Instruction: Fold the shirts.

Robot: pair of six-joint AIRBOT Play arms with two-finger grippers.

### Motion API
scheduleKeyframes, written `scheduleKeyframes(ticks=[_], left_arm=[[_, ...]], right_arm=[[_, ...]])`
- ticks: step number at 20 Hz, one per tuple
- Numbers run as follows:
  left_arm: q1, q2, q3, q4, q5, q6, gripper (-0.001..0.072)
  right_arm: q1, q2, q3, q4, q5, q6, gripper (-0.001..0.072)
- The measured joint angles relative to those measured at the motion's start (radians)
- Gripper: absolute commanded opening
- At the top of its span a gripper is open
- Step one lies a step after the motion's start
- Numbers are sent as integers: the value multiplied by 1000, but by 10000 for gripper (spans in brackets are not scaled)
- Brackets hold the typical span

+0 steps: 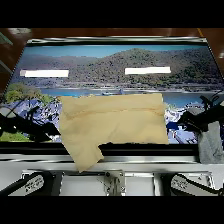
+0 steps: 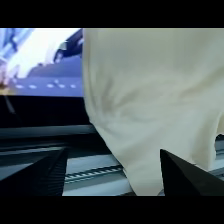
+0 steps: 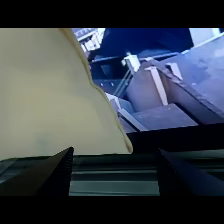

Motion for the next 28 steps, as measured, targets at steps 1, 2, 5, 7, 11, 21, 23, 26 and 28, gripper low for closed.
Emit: scheduleKeyframes(ticks=[1, 2, 5, 7, 11, 21, 23, 26, 28], left_arm=[[5, 19, -59, -29, 25, 10, 674], [8, 31, -108, -54, 47, 18, 674], [-2, 50, -208, -103, 92, 35, 663], [-28, 56, -249, -126, 126, 42, 657], [-101, 55, -288, -214, 234, 42, 302], [-150, 49, -261, -328, 262, 64, 39], [-146, 51, -248, -333, 230, 77, 38], [-145, 60, -238, -334, 195, 88, 38], [-144, 66, -235, -335, 182, 91, 38]], right_arm=[[-10, 6, -21, 16, -7, -8, 612], [-17, 10, -36, 27, -16, -13, 613], [-27, 16, -59, 62, -37, -22, 612], [-31, 18, -66, 75, -52, -26, 612], [-33, 19, -72, 89, -56, -27, 612], [-35, 19, -184, 73, -34, -37, 642], [-34, 19, -241, 84, -56, -50, 642], [-34, 19, -306, 105, -119, -56, 641], [-34, 20, -339, 128, -168, -55, 637]])
